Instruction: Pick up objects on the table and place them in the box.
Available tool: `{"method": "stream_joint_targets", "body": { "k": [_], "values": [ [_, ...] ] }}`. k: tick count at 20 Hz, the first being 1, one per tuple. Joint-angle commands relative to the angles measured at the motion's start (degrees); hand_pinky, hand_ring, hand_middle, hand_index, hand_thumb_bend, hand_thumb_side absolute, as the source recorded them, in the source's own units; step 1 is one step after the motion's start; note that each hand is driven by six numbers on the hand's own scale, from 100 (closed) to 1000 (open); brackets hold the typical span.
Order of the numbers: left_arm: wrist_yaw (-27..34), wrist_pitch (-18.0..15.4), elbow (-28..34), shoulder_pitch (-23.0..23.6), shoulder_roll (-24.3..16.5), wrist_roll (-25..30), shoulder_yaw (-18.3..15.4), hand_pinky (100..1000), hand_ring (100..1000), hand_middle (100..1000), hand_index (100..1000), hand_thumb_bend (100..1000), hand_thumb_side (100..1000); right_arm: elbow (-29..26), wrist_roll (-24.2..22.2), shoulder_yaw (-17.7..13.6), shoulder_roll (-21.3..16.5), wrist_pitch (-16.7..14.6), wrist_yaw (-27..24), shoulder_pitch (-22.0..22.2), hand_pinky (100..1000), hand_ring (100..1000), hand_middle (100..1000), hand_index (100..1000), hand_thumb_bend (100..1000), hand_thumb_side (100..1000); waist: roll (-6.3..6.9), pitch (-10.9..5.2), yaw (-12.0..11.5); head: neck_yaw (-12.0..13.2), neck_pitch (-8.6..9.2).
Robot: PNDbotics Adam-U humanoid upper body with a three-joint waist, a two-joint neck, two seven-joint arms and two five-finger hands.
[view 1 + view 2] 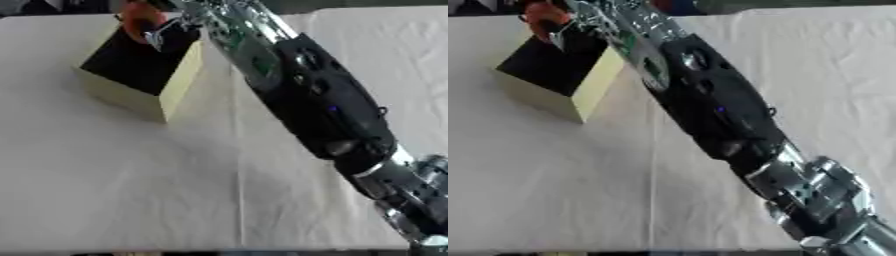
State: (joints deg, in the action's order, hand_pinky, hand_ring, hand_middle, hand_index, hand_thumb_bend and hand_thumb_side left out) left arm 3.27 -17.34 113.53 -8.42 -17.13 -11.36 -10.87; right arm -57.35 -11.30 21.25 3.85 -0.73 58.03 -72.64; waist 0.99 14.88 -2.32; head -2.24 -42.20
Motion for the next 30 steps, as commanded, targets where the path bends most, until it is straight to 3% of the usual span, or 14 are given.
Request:
{"method": "stream_joint_targets", "body": {
  "k": [1, 10, 21, 28, 30],
  "values": [
    [0.3, 0.0, 1.1, -0.7, -0.5, 0.5, 0.0, 529, 613, 645, 753, 100, 674, 2.8, 3.6, -2.8, 3.2, 0.1, 5.5, -2.0, 819, 679, 390, 693, 100, 100, 0.42, -0.81, -0.3, -0.6, 0.75],
    [0.7, 0.0, 1.1, -0.8, -0.1, 0.8, 0.1, 528, 612, 646, 753, 100, 674, 9.7, 7.7, -6.4, 7.9, 1.5, 16.5, -1.1, 826, 688, 395, 693, 100, 100, 0.61, -0.50, -1.0, -1.0, 0.90],
    [0.7, 0.1, 1.1, -0.5, 0.1, 1.0, 0.0, 527, 611, 646, 752, 100, 676, 12.9, 7.7, -8.9, 8.4, 4.2, 22.3, -0.7, 833, 704, 421, 705, 100, 100, 0.74, -0.33, -1.0, -1.1, 0.97],
    [0.7, 0.3, 1.1, -0.4, 0.3, 1.3, 0.2, 527, 610, 645, 752, 100, 678, 13.4, 5.7, -9.2, 10.0, 2.6, 22.6, -0.9, 855, 778, 596, 789, 100, 100, 0.86, -0.16, -1.1, -1.3, 1.07],
    [0.8, 0.3, 1.1, -0.5, 0.3, 1.4, 0.2, 528, 610, 646, 752, 100, 678, 13.4, 4.3, -9.3, 10.7, 2.3, 23.5, -1.4, 867, 825, 686, 848, 100, 100, 0.86, -0.16, -1.1, -1.4, 1.08]
  ]
}}
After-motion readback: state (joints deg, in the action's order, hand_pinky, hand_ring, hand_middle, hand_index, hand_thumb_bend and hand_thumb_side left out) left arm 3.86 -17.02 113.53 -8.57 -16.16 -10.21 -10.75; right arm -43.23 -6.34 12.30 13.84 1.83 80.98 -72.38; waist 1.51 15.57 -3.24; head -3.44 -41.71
